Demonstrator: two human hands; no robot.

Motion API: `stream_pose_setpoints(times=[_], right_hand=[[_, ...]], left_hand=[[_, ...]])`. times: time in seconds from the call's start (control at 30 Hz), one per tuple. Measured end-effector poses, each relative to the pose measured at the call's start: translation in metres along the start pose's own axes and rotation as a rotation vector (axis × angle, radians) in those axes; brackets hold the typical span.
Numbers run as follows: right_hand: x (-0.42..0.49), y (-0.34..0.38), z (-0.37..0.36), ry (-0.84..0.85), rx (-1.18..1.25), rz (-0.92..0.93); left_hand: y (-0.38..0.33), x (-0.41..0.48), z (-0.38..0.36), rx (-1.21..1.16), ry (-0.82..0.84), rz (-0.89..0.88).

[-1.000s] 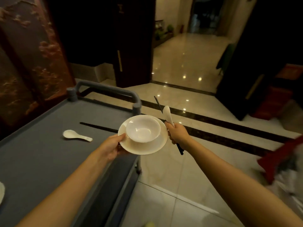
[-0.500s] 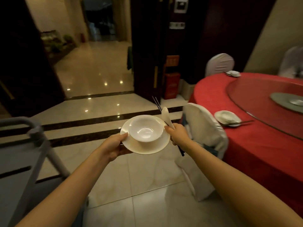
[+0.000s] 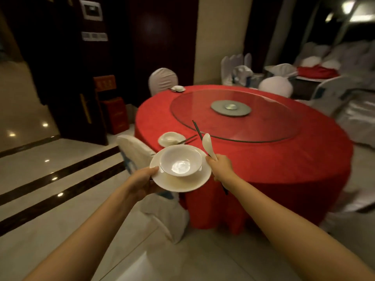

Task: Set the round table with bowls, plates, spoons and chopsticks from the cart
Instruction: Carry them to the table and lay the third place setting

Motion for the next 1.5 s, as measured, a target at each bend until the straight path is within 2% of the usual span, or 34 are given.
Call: stream_pose_setpoints(times=[0.23,0.77,0.97,1.13,1.33,1.5], right_hand=[[-0.003,-0.061,0.117,-0.172,-0.038,-0.131],[0.000,-0.181,0.318,-0.559,-0.109,-0.374],[0.021,-0.216,0.392,-0.630,-0.088,-0.406],[0.030,-0.250,0.460,-0.676,-0.179,-0.433],[0.026,-0.306,0.548,-0.738,-0.187,-0.478],[0.023,-0.353,0.629,-0.705,-0.203,-0.467]], left_hand=[[-0.010,0.045,-0.128,0.161,0.228,0.036],[-0.030,0.142,-0.395,0.501,0.491,0.092],[-0.045,0.170,-0.494,0.564,0.584,0.120],[-0.051,0.179,-0.580,0.623,0.622,0.125],[-0.029,0.183,-0.688,0.648,0.638,0.148],[-0.003,0.184,-0.774,0.595,0.642,0.174]])
Point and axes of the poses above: each hand's wrist, its own x-axis towards the middle knuckle, its own z-axis out of the back of the hand, y = z × x, the point moved 1 cm from there along x, towards the middle knuckle, and after that the axes turned 15 degrees about z, right-handed, at the moved point
